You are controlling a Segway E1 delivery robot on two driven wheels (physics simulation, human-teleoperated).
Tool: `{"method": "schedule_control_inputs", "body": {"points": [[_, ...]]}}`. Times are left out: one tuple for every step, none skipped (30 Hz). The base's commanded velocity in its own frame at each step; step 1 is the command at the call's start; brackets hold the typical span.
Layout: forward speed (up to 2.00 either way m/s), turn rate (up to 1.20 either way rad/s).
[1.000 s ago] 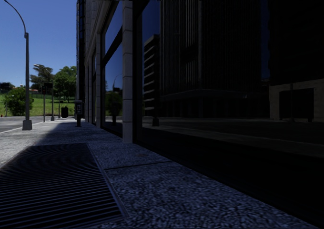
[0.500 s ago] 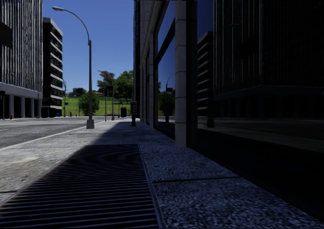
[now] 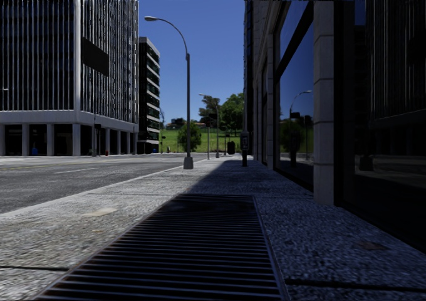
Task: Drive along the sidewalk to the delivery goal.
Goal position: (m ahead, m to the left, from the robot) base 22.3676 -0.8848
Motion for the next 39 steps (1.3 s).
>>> {"method": "schedule_control_inputs", "body": {"points": [[1.29,0.00],[1.30,0.00],[1.30,0.00],[1.30,0.00],[1.30,0.00],[1.30,0.00],[1.31,0.00],[2.00,0.00],[2.00,0.00],[2.00,0.00],[2.00,0.00],[2.00,0.00],[2.00,0.00],[2.00,0.00],[2.00,0.00],[2.00,0.00],[2.00,0.00],[2.00,0.00],[2.00,0.00],[2.00,0.00],[2.00,0.00],[2.00,0.00],[2.00,0.00],[2.00,0.00],[2.00,0.00],[2.00,0.00],[2.00,0.00],[2.00,0.00],[2.00,0.00],[2.00,0.00],[2.00,0.00],[2.00,0.00],[2.00,0.00],[2.00,0.00],[2.00,0.00],[2.00,0.00],[2.00,0.00],[2.00,0.00],[2.00,0.00]]}}
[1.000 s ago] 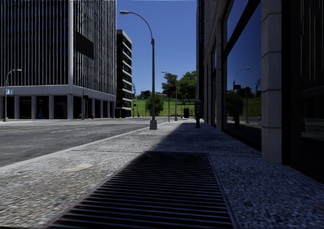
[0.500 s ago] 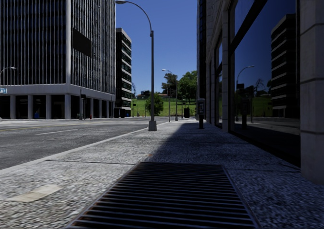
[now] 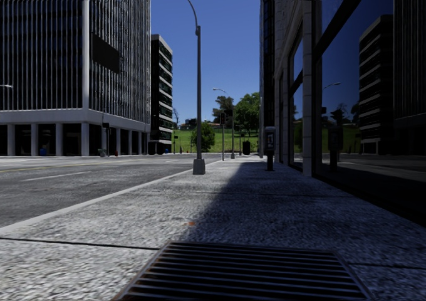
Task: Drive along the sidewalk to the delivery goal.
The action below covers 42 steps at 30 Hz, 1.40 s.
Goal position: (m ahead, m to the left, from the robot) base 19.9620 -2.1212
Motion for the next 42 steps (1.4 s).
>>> {"method": "schedule_control_inputs", "body": {"points": [[2.00,0.00],[2.00,0.00],[2.00,0.00],[2.00,0.00],[2.00,0.00],[2.00,0.00],[2.00,0.00],[2.00,0.00],[2.00,-0.06],[2.00,-0.09],[2.00,-0.11],[2.00,-0.15],[2.00,-0.15],[2.00,-0.17],[2.00,-0.19],[2.00,-0.19],[2.00,-0.19],[2.00,-0.19],[2.00,-0.19],[2.00,-0.19],[2.00,-0.19],[2.00,-0.20],[2.00,-0.20],[2.00,-0.20],[2.00,-0.20],[2.00,-0.21],[2.00,-0.21],[2.00,-0.21],[2.00,-0.21],[2.00,-0.21],[2.00,-0.21],[2.00,-0.21],[2.00,-0.21],[2.00,-0.21],[2.00,-0.21],[2.00,-0.22],[2.00,-0.22],[2.00,-0.22],[2.00,-0.22],[2.00,-0.23],[2.00,-0.25],[2.00,-0.25]]}}
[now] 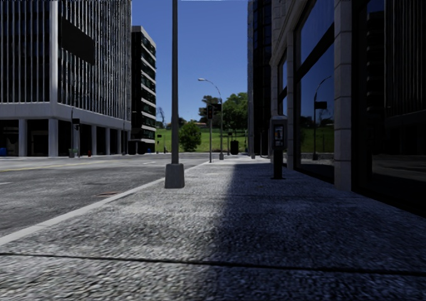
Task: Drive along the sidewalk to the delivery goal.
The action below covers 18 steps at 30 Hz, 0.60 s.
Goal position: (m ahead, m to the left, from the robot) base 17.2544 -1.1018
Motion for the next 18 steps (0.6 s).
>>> {"method": "schedule_control_inputs", "body": {"points": [[2.00,-0.26],[2.00,-0.27],[2.00,-0.28],[2.00,-0.28],[2.00,-0.28],[2.00,-0.28],[2.00,-0.28],[2.00,-0.28],[2.00,-0.28],[2.00,-0.28],[2.00,-0.28],[2.00,-0.28],[2.00,-0.26],[2.00,-0.04],[2.00,-0.04],[2.00,0.00],[2.00,0.00],[2.00,0.00]]}}
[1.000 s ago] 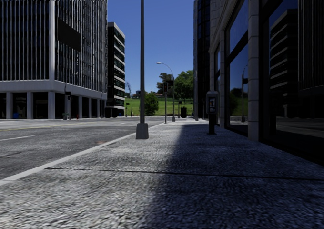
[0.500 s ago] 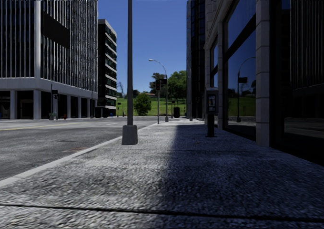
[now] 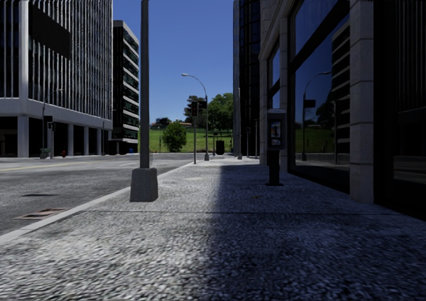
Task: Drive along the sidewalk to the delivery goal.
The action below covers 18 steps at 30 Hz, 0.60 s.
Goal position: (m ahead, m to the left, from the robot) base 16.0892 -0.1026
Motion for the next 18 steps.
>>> {"method": "schedule_control_inputs", "body": {"points": [[2.00,0.00],[2.00,0.00],[2.00,0.00],[2.00,0.00],[2.00,0.00],[2.00,0.00],[2.00,0.00],[2.00,0.00],[2.00,0.00],[2.00,0.00],[2.00,0.00],[2.00,0.00],[2.00,0.00],[2.00,0.00],[2.00,0.00],[2.00,0.00],[2.00,0.00],[2.00,0.00]]}}
